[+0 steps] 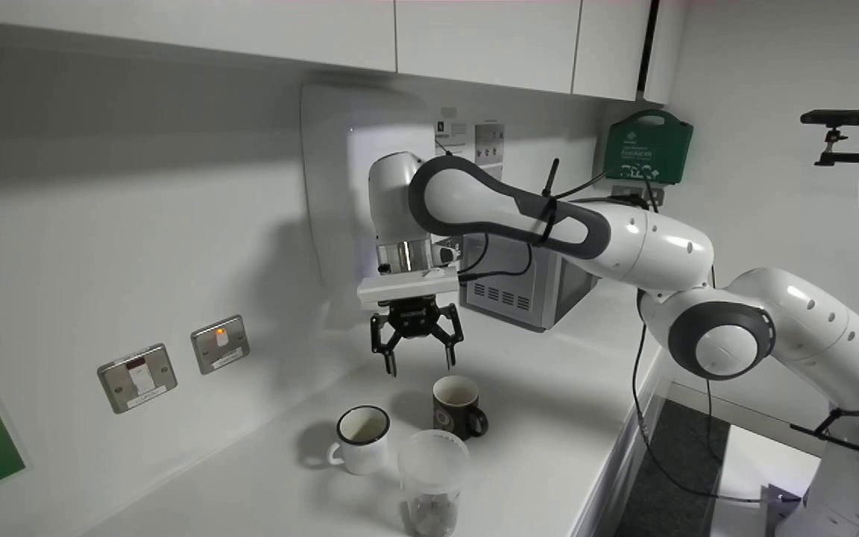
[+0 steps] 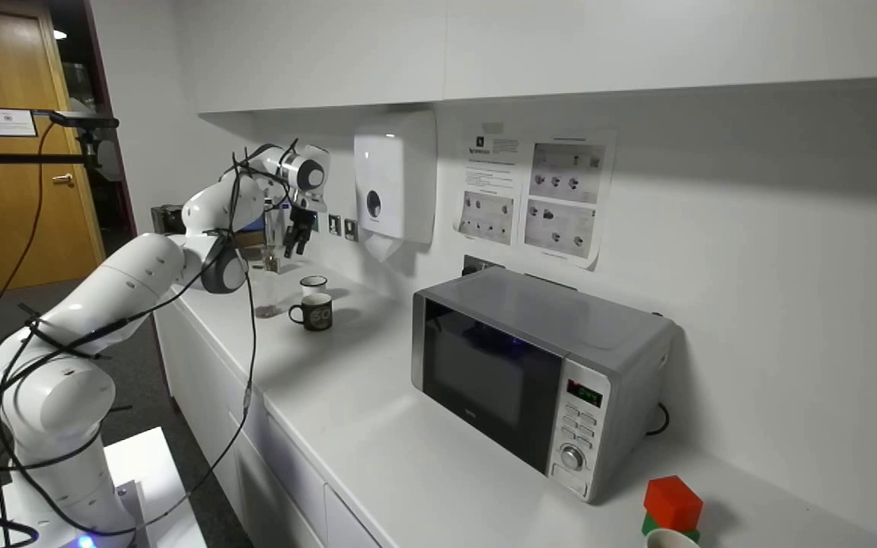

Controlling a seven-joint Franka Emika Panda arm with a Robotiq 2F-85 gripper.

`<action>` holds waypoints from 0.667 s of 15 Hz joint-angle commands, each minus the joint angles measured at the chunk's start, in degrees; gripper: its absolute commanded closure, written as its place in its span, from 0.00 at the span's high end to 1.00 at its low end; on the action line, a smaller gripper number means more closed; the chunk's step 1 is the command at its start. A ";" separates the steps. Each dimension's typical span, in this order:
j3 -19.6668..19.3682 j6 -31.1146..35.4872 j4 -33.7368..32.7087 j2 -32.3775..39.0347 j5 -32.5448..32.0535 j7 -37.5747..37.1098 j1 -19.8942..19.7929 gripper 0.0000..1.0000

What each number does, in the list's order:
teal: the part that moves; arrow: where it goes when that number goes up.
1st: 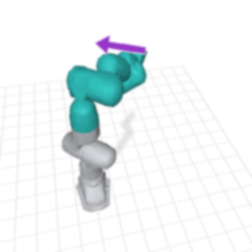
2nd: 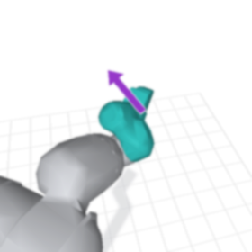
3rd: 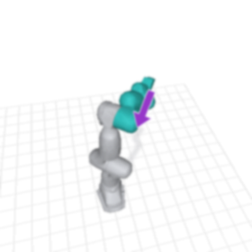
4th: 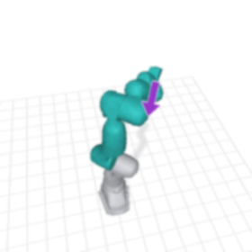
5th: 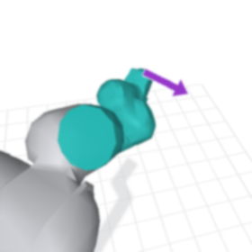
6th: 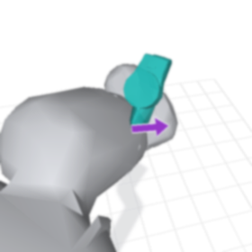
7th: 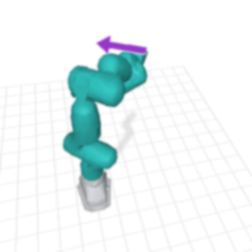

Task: Pour the contents in the white mug into the cup.

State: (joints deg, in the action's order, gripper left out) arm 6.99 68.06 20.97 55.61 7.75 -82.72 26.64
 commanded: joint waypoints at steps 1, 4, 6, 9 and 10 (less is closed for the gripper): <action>0.32 -0.39 1.62 -2.35 1.10 -4.23 -0.67 1.00; 0.02 0.59 1.67 -1.62 0.01 -2.47 -0.18 1.00; 0.02 0.59 1.68 -1.63 0.01 -2.52 -0.18 1.00; 0.01 0.59 1.68 -1.63 0.01 -2.53 -0.19 1.00; 0.02 0.59 1.68 -1.63 0.01 -2.53 -0.19 1.00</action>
State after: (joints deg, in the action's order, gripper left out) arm 6.99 68.03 20.97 54.97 7.75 -85.41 26.60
